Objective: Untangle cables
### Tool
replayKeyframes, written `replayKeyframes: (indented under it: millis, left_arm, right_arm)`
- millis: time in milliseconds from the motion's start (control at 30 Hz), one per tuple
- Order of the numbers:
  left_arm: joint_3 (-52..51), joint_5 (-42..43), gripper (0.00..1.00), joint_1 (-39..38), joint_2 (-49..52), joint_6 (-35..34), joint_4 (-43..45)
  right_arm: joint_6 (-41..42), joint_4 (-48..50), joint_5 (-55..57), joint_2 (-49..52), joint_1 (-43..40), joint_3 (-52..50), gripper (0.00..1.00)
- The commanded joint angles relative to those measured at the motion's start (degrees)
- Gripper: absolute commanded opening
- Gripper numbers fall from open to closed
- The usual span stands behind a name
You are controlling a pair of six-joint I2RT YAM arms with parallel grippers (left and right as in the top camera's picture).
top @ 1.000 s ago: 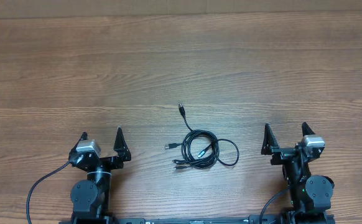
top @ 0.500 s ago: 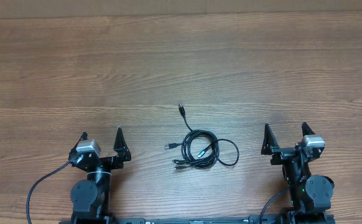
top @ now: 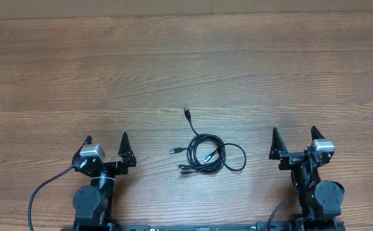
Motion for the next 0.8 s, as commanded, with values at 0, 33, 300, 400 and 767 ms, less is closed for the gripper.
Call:
replayKeyframes:
  millis: [0,33,300,400,767]
  left_arm:
    - [3.0,1.0,1.0,0.4,-0.6,0.9,-0.4]
    - [3.6,1.0,1.0,0.4,-0.6,1.1,-0.9]
    - [7.1,1.0,1.0,0.4,-0.6,3.2,-7.6]
    - [7.2,1.0,1.0,0.4,-0.5,4.4,-7.9]
    - [8.5,0.8,1.0,0.4,6.3,4.7,-8.4]
  right_arm:
    - [-0.1,0.3,-0.3,-0.5,-0.1,-0.6,1.0]
    - [-0.1,0.3,-0.3,-0.5,-0.1,-0.6,1.0]
    - [-0.1,0.3,-0.3,-0.5,-0.1,-0.6,1.0]
    - [-0.1,0.3,-0.3,-0.5,-0.1,-0.6,1.0]
    - [-0.1,0.3,-0.3,-0.5,-0.1,-0.6,1.0]
